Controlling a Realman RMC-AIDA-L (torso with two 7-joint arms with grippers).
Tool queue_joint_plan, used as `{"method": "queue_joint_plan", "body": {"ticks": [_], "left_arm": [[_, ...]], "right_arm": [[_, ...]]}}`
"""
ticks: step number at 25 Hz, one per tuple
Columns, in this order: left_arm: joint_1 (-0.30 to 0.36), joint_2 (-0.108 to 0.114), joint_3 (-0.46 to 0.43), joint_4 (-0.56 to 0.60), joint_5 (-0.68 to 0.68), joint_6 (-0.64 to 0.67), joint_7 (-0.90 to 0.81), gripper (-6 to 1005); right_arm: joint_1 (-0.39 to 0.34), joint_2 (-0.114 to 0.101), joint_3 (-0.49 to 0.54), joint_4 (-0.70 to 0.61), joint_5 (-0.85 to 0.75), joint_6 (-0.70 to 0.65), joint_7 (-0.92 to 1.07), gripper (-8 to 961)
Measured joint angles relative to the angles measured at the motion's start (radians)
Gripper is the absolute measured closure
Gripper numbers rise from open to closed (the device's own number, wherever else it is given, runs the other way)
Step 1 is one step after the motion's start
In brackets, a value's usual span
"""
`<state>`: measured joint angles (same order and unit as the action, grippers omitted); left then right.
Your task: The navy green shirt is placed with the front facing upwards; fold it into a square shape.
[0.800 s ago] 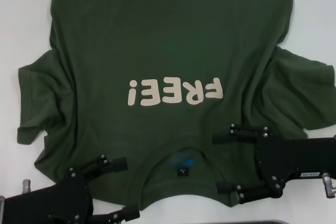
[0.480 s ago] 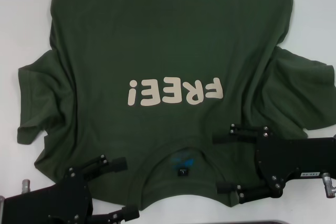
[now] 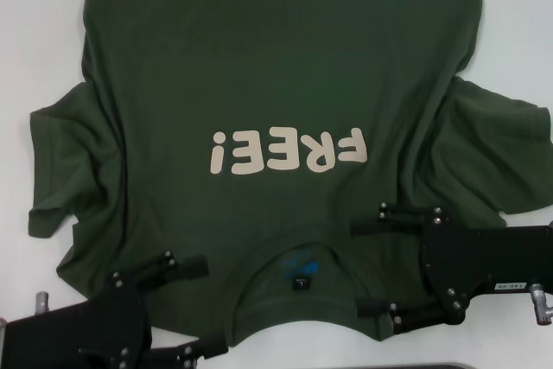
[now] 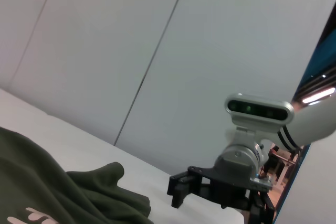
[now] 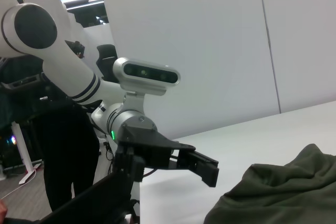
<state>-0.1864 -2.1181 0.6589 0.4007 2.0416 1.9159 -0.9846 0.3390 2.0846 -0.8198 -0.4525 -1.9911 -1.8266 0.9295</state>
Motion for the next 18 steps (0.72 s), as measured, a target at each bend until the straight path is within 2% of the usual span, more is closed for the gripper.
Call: {"method": "queue_joint_plan", "body": {"ticks": [4,7,10,13,18], "left_arm": [[-0.028,0.008,-0.037,0.007,-0.005,0.0,-0.129,65],[-0.075,0.026,-0.113,0.041,-0.006,-0.002,-0.426,65],[-0.123,0.057,-0.134,0.088,-0.001,-0.007,-0.717,65],[-0.153,0.077,-0.146,0.104,-0.003,-0.008,-0.838,65],[-0.186,0.092,-0.171,0.141,0.001,-0.051,-1.035,65]], "right_arm": [[0.001,0.0,0.002,0.0,0.0,0.001,0.0,29],[0.001,0.0,0.003,0.0,0.0,0.001,0.001,29],[0.003,0.0,0.001,-0.001,0.0,0.001,0.001,29],[0.005,0.0,0.0,-0.001,0.0,0.001,0.002,29],[0.006,0.001,0.0,-0.001,0.0,-0.003,0.002,29]]}}
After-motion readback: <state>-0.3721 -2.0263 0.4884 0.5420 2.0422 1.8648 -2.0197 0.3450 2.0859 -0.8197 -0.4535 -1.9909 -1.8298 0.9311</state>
